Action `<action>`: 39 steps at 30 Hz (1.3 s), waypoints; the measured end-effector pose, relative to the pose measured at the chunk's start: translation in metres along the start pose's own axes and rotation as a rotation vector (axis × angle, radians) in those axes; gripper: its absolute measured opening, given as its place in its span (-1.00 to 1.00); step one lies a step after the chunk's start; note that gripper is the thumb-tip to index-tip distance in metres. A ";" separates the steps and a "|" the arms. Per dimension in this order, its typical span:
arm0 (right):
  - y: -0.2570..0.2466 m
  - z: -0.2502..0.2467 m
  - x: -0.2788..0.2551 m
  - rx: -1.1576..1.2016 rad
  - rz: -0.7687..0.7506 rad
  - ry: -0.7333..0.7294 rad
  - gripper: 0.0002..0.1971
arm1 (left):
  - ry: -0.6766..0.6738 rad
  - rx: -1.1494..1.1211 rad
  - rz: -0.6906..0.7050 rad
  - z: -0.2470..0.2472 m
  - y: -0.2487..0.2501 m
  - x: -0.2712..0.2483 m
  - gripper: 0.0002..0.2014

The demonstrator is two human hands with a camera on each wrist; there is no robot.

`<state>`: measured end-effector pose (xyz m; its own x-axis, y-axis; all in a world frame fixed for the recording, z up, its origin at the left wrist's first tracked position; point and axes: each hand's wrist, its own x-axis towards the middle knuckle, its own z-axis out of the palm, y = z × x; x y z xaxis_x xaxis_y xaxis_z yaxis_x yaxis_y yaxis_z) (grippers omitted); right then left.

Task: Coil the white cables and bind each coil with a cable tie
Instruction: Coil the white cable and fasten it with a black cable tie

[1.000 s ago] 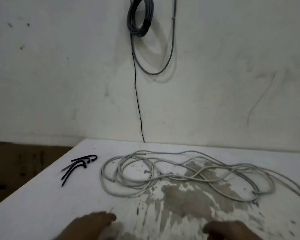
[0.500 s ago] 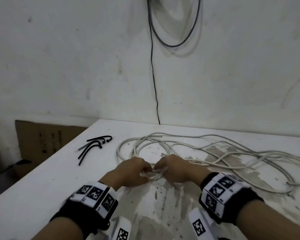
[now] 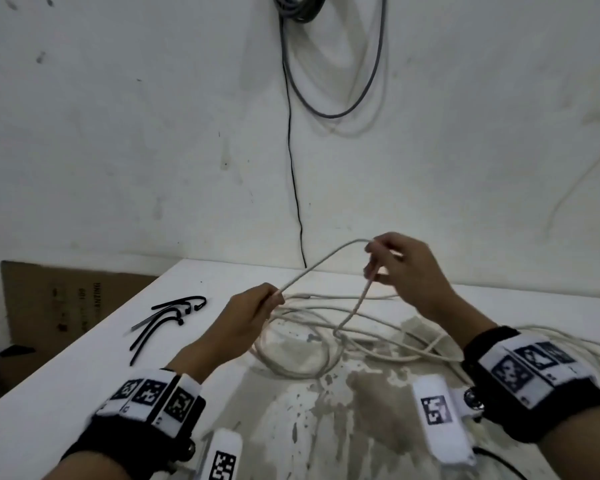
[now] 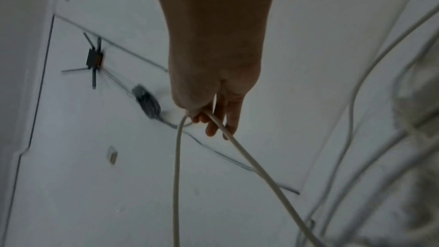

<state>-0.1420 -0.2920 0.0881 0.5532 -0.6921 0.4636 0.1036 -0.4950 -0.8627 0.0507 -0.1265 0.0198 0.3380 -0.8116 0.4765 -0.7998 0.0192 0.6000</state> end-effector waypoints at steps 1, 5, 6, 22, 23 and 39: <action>-0.004 -0.015 0.004 0.055 0.005 0.099 -0.81 | 0.010 -0.011 -0.010 0.001 0.000 0.003 -0.76; -0.001 -0.055 0.009 -0.282 -0.012 0.127 -0.80 | 0.126 -0.116 0.013 0.001 0.024 0.017 -0.78; 0.002 -0.058 0.008 -0.503 -0.068 0.087 -0.65 | 0.144 -0.122 0.046 0.001 0.037 0.023 -0.78; -0.039 -0.064 0.012 -0.618 -0.737 0.277 -0.86 | -0.056 -0.135 0.173 0.006 0.120 0.069 -0.72; -0.038 -0.072 0.013 -0.570 -0.687 0.358 -0.88 | -0.098 -0.199 0.104 0.006 0.114 0.066 -0.69; 0.021 -0.035 -0.034 -0.338 -0.062 -0.330 -0.77 | 0.077 -1.885 0.065 -0.005 0.152 0.083 -0.71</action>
<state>-0.1877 -0.2973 0.0609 0.7931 -0.4794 0.3758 -0.0997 -0.7108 -0.6963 -0.0403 -0.1878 0.1539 0.3948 -0.7600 0.5162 0.6881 0.6169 0.3821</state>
